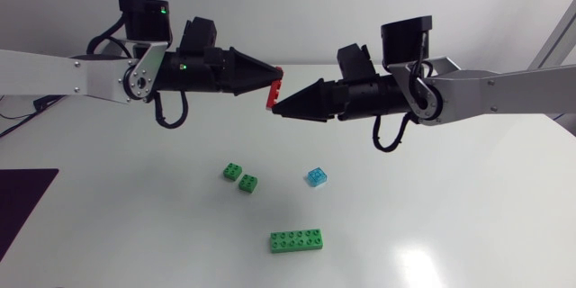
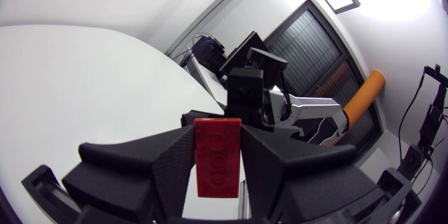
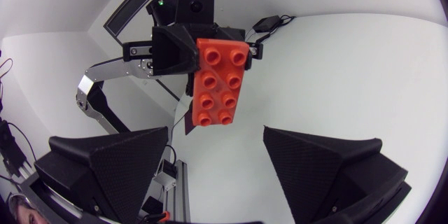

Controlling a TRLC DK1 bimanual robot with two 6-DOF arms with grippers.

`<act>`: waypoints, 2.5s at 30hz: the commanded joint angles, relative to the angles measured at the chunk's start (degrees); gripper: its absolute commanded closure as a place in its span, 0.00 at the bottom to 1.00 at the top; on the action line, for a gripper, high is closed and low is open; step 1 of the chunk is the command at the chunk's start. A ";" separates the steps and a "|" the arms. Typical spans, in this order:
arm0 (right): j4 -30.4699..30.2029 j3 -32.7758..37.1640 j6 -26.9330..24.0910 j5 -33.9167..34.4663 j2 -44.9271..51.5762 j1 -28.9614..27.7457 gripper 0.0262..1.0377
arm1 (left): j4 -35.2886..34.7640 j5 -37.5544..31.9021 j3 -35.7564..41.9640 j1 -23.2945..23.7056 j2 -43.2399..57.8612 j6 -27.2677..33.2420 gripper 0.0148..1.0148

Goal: Separate the duplo bricks

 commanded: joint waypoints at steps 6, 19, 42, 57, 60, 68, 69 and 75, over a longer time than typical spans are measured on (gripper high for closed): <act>3.28 -1.38 3.80 -0.99 1.26 -0.25 0.14 | 2.05 0.96 3.51 -0.95 3.24 -5.53 0.69; 4.25 0.91 4.41 -1.96 2.84 -0.52 0.28 | 2.05 1.05 1.66 -1.92 2.27 -7.03 0.69; 6.18 1.70 4.77 -1.96 1.35 -0.69 0.86 | 2.05 1.05 -0.36 -2.97 1.22 -7.73 0.69; -21.85 3.63 -17.03 1.56 -3.75 -6.41 0.88 | -1.11 1.40 3.95 4.59 -4.93 -7.73 0.04; -35.74 4.77 -28.72 7.09 -5.94 -6.76 0.88 | -5.95 0.96 4.30 6.17 -6.25 -3.34 0.04; -45.59 -4.89 -44.63 35.84 -12.18 1.06 0.87 | -37.68 -17.14 6.50 3.88 -7.66 30.24 0.04; -45.59 -5.69 -44.89 37.24 -11.83 1.50 0.87 | -37.76 -18.72 5.53 3.44 -8.10 31.12 0.04; -39.43 -11.49 -45.77 48.58 -9.64 5.19 0.87 | -38.11 -31.82 -0.45 2.04 -13.28 37.00 0.04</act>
